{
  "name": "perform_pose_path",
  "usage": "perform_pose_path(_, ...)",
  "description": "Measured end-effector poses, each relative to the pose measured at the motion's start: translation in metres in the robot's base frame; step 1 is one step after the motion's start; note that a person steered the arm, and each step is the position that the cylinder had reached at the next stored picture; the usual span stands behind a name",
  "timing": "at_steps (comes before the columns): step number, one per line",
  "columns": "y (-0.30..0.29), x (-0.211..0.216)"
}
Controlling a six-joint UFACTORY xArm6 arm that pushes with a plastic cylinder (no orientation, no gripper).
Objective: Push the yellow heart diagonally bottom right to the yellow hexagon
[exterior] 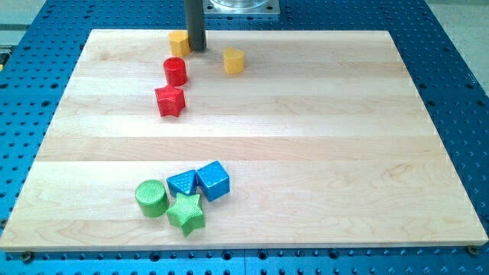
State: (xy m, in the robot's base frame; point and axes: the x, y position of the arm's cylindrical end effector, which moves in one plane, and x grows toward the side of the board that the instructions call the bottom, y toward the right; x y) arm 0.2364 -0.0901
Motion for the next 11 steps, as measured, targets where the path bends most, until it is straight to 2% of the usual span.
perform_pose_path(2,0.135,0.028)
perform_pose_path(3,0.135,0.061)
perform_pose_path(4,0.078,0.056)
perform_pose_path(5,0.087,0.089)
perform_pose_path(6,0.041,0.09)
perform_pose_path(7,0.035,0.075)
perform_pose_path(8,0.066,0.103)
perform_pose_path(9,0.082,0.159)
perform_pose_path(10,0.176,0.247)
perform_pose_path(11,0.123,0.353)
